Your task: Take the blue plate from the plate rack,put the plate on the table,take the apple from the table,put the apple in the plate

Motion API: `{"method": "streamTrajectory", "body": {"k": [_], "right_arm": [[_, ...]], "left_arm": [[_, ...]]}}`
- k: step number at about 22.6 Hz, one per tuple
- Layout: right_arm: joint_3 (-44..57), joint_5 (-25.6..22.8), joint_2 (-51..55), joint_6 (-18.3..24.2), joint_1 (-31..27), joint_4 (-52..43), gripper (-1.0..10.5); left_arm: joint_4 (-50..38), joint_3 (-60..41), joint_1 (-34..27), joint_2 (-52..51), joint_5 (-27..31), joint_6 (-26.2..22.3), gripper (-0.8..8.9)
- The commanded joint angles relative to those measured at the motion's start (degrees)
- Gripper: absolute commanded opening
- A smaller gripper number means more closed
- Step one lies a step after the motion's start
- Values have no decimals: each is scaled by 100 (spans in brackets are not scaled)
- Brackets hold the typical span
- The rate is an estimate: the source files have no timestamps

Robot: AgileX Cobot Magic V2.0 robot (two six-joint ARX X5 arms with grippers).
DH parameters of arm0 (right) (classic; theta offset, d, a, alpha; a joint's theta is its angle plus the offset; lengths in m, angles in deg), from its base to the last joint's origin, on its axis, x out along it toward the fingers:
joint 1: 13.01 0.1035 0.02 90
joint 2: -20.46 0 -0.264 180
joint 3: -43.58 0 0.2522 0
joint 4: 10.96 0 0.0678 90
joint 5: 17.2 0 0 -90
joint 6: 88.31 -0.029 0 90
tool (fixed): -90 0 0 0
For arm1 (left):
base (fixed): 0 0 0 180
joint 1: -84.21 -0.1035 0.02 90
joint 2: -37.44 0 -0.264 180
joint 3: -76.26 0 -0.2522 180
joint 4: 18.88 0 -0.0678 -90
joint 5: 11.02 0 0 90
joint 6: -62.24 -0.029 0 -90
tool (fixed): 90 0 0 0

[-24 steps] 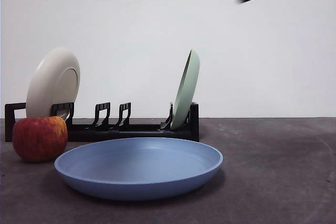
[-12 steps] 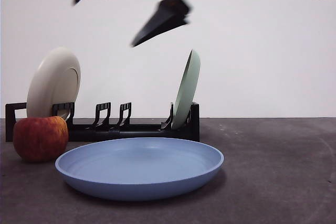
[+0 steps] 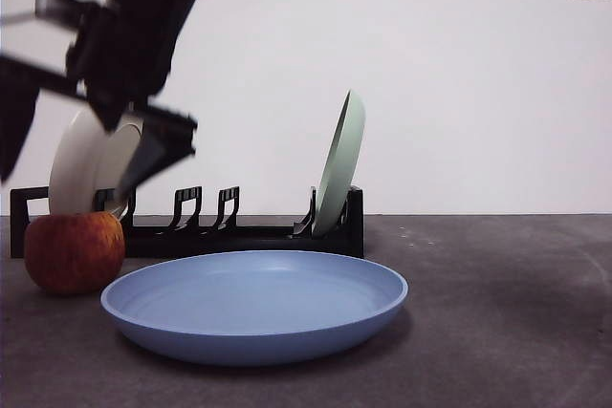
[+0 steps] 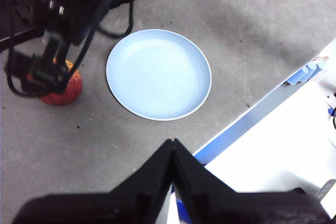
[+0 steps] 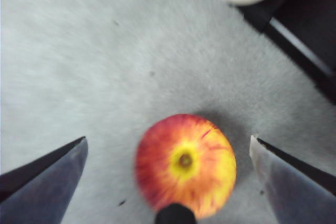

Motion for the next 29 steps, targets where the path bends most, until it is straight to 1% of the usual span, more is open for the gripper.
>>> {"method": "streamTrajectory", "body": {"k": [1,4,6,7,8,10,11,12,14,17,20,22,24,26,29], "right_arm": [[-15,-26,-369,72,11,48,890],[-15,-13,-584,76,39,133,881],[-15,-28,-636,162,66,201,876],[-13,-20,-636,164,70,199,858],[-15,-4,-636,164,76,190,738],[-13,-4,-636,157,74,229,344],[-15,-11,-636,155,74,269,178],[-13,-70,-636,138,74,302,79],[-15,-223,-636,63,103,278,57],[-17,-472,-494,35,107,254,-1],[-17,-564,-267,66,107,374,-1],[-17,-772,-61,181,114,758,-1],[-17,-1001,151,433,138,1198,-1],[-13,-1001,387,682,138,1569,-1],[-4,-1003,664,791,136,1849,-1]], "left_arm": [[-31,22,13,-33,2,-170,-6],[-28,22,13,-33,22,-195,-6],[-28,22,13,-33,22,-201,-6],[-31,22,13,-33,24,-203,-6],[-31,22,13,-33,24,-210,-6],[-31,22,13,-33,22,-210,-6],[-31,22,13,-33,26,-210,-6],[-31,22,13,-33,101,-212,-6],[-31,20,13,-31,286,-212,-6],[-31,20,13,-31,328,-210,-6],[-31,20,13,-31,367,-210,-6],[-31,20,13,-31,387,-208,-6],[-31,20,13,-31,542,-168,-6],[-31,20,13,-24,638,-118,-6],[-31,20,13,-22,693,17,-6]]}}
